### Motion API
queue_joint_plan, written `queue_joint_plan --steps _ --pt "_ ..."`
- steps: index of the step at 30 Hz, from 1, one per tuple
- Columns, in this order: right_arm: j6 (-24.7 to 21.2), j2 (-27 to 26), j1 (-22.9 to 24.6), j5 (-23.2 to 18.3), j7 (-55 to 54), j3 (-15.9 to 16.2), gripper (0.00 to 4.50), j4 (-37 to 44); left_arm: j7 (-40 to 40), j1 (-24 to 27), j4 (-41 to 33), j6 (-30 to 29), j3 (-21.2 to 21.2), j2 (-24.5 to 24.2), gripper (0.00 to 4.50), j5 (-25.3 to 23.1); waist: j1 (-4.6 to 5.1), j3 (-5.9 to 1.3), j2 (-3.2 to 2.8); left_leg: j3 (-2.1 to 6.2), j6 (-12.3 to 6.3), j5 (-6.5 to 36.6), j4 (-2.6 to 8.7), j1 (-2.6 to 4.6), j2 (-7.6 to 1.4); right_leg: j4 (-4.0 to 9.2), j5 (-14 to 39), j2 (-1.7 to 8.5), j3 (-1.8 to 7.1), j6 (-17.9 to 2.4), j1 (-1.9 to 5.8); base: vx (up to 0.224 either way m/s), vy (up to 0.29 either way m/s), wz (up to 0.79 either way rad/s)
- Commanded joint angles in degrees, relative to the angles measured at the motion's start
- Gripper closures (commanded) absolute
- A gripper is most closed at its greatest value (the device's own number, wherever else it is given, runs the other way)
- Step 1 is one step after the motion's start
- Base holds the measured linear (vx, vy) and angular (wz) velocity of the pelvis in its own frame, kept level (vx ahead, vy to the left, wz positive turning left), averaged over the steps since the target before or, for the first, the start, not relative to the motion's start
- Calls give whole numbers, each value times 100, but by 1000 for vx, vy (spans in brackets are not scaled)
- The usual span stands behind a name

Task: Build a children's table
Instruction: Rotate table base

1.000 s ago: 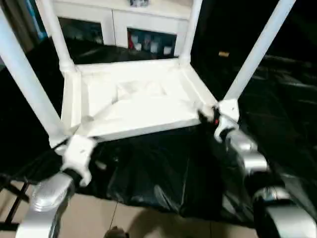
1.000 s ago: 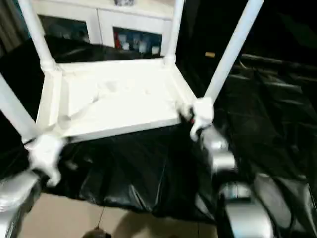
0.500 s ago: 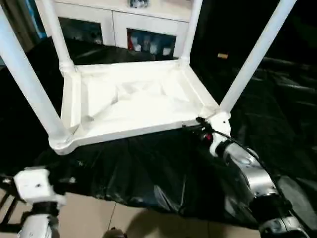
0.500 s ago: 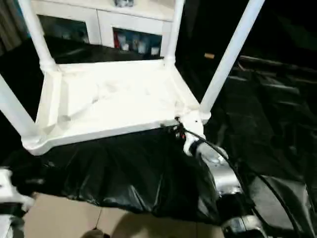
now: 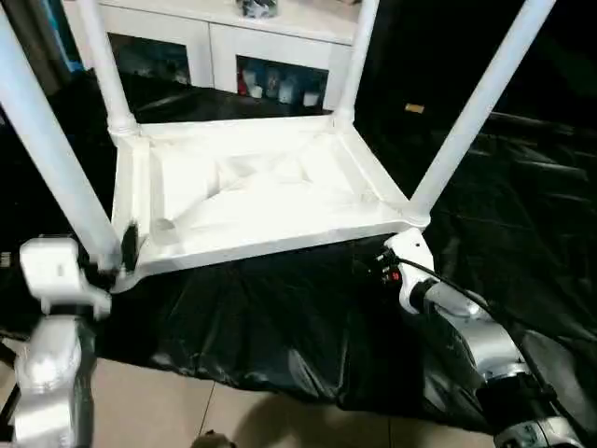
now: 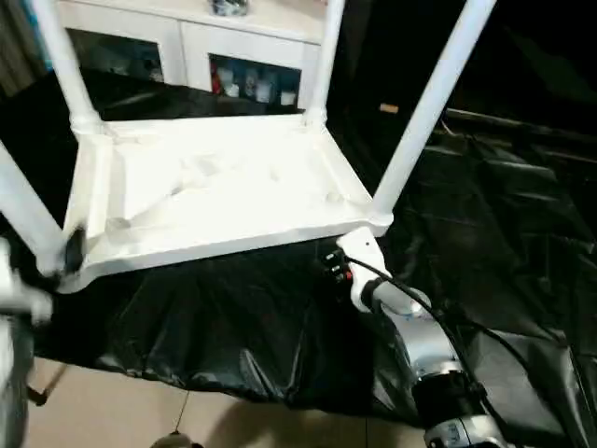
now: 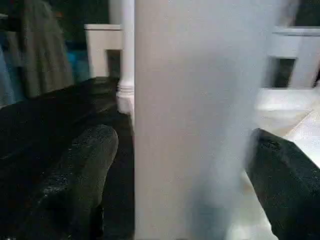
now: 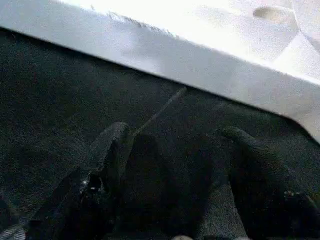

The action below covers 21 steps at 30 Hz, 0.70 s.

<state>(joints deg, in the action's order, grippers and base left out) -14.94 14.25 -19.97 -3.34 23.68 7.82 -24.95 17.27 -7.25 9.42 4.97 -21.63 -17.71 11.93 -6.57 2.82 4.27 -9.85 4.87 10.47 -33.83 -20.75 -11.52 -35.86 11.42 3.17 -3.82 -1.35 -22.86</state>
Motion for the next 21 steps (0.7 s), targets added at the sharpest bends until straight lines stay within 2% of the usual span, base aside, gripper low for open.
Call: queue_joint_plan --steps 1,2,3,4,6,7,8,10,11,12,13,14,15,16,17,18,19,21 --pt "-68 61 -57 62 -68 -91 139 -98 225 -117 149 -165 -39 -61 7 149 -3 -306 -144 73 156 1431 445 90 -167 435 845 441 304 -763 235 0 0 0" --pt "-86 45 -145 66 -138 -130 139 -228 462 -318 300 -226 -36 -217 7 285 1 -310 -96 71 163 1400 442 82 -178 427 783 454 306 -793 251 0 0 0" --pt "-86 45 -145 66 -138 -130 139 -228 462 -318 300 -226 -36 -217 7 285 -10 -324 -126 68 160 1284 434 85 -167 400 673 452 308 -825 249 0 0 0" --pt "0 -30 -375 52 -295 -242 139 -613 1073 -508 358 -307 43 -456 7 589 -10 -325 -119 54 162 1229 424 95 -157 393 635 459 311 -870 237 0 0 0" --pt "34 -63 -469 47 -364 -291 139 -774 1330 -550 368 -270 89 -548 7 690 -9 -322 -134 56 212 1284 431 92 -163 389 741 464 310 -922 239 0 0 0" --pt "153 -158 -747 24 -530 -403 139 -1271 2173 -439 105 -528 261 -761 7 1145 -13 -308 -172 58 251 1362 437 106 -165 383 797 478 313 -945 215 0 0 0" --pt "251 -240 -981 -3 -651 -471 139 -1686 2820 -242 -226 -918 432 -915 7 1530 0 -318 -165 51 322 1438 437 105 -167 366 892 495 314 -1014 207 0 0 0" --pt "358 -310 -1168 -17 -701 -493 139 -2016 3390 95 -712 -1561 703 -1097 7 1899 -2 -318 -169 41 376 1508 433 134 -190 330 820 483 313 -1093 186 0 0 0" --pt "394 -335 -1224 -17 -707 -498 139 -2119 3526 177 -823 -1712 797 -1148 7 1962 1 -304 -153 32 349 1533 447 133 -193 350 822 466 311 -1095 181 0 0 0" --pt "419 -366 -1278 -13 -725 -499 139 -2215 3657 261 -944 -1844 901 -1197 7 2024 -33 -293 -181 4 312 1558 439 167 -186 363 756 435 317 -1085 154 0 0 0" --pt "442 -428 -1348 -10 -721 -483 139 -2324 3789 373 -1108 -1924 1075 -1249 7 2035 -50 -304 -138 12 281 1481 443 124 -186 330 713 460 325 -1085 207 0 0 0" --pt "456 -501 -1416 -13 -723 -469 139 -2422 3885 477 -1269 -2006 1240 -1259 7 2074 -57 -302 -109 9 274 1432 456 112 -197 345 758 469 324 -1031 215 0 0 0" --pt "467 -547 -1459 -10 -723 -465 139 -2485 3950 525 -1345 -2052 1333 -1267 7 2105 -48 -288 -117 21 280 1437 468 98 -195 345 817 465 324 -997 230 0 0 0" --pt "468 -551 -1463 -10 -723 -464 139 -2491 3956 530 -1353 -2056 1343 -1268 7 2108 -52 -292 -135 16 298 1456 466 116 -193 359 887 465 328 -944 221 0 0 0" --pt "505 -627 -1536 -1 -707 -458 139 -2611 4022 568 -1450 -2101 1504 -1277 7 2122 -41 -288 -84 10 291 1454 466 113 -192 368 915 458 328 -915 224 0 0 0" --pt "560 -752 -1638 29 -685 -422 139 -2760 4084 582 -1603 -2190 1755 -1267 7 2154 -37 -290 -108 24 313 1488 477 107 -192 364 1014 470 328 -883 232 0 0 0" --pt "574 -779 -1660 39 -680 -409 139 -2790 4091 581 -1638 -2217 1813 -1261 7 2162 -8 -282 -70 24 323 1530 477 102 -188 365 1154 468 329 -863 228 0 0 0" --pt "745 -936 -1824 115 -614 -359 139 -3057 4133 536 -1840 -2368 2077 -1220 7 2229 27 -281 -91 31 354 1604 482 109 -202 376 1298 481 333 -847 210 0 0 0"
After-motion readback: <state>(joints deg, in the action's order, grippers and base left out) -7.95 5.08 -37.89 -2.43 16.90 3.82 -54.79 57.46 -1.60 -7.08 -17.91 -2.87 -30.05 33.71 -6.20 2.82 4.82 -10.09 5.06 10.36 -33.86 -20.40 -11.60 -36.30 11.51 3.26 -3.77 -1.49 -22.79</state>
